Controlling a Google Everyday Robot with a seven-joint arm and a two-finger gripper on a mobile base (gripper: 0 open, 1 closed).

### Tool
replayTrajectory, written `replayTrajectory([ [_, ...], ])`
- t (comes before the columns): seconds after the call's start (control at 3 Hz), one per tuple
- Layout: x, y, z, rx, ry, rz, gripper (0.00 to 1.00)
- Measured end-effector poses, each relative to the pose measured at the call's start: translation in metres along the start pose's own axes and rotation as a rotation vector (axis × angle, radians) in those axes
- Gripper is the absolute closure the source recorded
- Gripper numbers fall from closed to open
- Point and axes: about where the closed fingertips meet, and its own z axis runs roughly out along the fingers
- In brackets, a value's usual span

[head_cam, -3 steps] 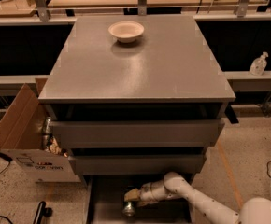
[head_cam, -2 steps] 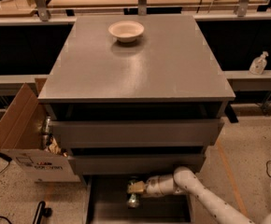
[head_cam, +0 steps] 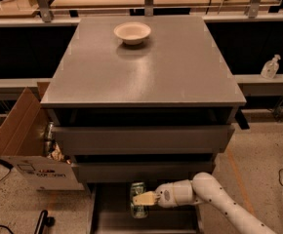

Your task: Pick green can from bottom drawer and place on counter

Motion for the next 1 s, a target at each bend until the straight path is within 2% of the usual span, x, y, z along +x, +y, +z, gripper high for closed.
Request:
replayTrajectory([
  [0.33, -0.004, -0.062, -0.023, 0.024, -0.009, -0.121, 1.0],
  [0.67, 0.005, -0.105, -0.047, 0.038, 0.017, -0.157, 1.0],
  [1.0, 0.005, -0.105, -0.047, 0.038, 0.017, -0.157, 1.0],
])
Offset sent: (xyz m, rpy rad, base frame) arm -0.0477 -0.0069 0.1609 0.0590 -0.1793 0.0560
